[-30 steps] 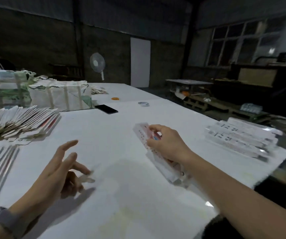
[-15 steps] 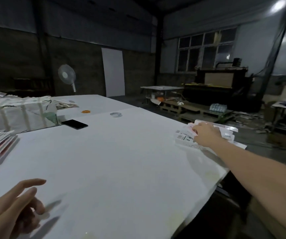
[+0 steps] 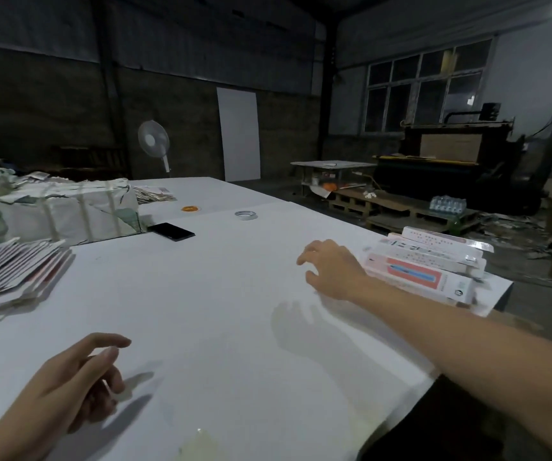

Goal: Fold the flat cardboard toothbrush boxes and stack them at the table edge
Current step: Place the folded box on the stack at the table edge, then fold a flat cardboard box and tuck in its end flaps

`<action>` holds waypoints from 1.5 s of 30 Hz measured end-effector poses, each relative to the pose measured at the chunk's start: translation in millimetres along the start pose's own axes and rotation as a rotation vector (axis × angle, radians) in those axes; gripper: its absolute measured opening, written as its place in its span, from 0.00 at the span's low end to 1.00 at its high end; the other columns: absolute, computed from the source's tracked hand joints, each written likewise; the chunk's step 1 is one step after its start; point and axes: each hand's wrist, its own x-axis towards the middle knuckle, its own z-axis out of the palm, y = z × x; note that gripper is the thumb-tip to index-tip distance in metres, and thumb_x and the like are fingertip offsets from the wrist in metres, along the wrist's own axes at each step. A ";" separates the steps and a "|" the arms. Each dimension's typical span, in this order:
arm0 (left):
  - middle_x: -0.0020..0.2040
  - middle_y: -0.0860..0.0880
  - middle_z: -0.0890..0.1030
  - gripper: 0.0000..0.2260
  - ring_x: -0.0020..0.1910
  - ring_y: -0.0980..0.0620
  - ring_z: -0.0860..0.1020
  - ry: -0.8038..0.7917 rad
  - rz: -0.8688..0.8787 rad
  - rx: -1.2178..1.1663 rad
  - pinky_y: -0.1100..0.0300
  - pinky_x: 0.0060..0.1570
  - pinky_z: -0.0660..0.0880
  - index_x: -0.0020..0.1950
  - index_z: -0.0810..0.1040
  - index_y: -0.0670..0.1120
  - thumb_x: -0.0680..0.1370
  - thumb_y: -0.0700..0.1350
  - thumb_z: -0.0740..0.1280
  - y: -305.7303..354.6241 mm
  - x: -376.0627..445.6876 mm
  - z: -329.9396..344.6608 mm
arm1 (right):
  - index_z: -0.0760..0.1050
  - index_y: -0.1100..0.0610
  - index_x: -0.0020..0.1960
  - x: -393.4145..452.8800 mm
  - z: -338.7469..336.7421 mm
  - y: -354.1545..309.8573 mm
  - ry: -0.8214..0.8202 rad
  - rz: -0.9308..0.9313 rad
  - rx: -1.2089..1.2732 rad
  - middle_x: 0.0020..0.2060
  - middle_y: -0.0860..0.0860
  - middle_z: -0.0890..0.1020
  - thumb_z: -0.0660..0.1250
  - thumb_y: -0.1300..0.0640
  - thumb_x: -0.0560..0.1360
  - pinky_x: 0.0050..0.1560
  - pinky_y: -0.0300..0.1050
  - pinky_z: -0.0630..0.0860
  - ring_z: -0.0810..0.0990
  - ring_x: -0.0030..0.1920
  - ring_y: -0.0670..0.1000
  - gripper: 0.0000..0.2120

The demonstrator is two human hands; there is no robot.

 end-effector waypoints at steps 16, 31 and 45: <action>0.31 0.52 0.81 0.08 0.28 0.53 0.78 0.376 0.103 0.365 0.59 0.31 0.74 0.46 0.80 0.50 0.80 0.39 0.65 2.1 0.1 -10.1 | 0.82 0.51 0.47 -7.9 54.7 -292.2 -0.016 -0.134 1.141 0.42 0.45 0.85 0.66 0.59 0.77 0.51 0.46 0.79 0.82 0.46 0.46 0.07; 0.72 0.44 0.66 0.22 0.69 0.32 0.67 0.286 -0.459 1.574 0.46 0.66 0.66 0.75 0.61 0.50 0.80 0.48 0.56 9.7 -11.6 -77.8 | 0.81 0.47 0.40 -8.3 66.4 -287.2 -0.037 -0.173 1.276 0.36 0.51 0.83 0.66 0.66 0.75 0.31 0.28 0.73 0.77 0.34 0.38 0.15; 0.69 0.45 0.68 0.18 0.70 0.35 0.66 0.205 -0.500 1.467 0.42 0.60 0.69 0.71 0.65 0.50 0.81 0.42 0.55 7.4 -8.4 -73.3 | 0.81 0.48 0.38 -9.5 64.7 -290.2 -0.061 -0.190 1.294 0.37 0.55 0.83 0.65 0.67 0.75 0.29 0.24 0.69 0.75 0.32 0.39 0.16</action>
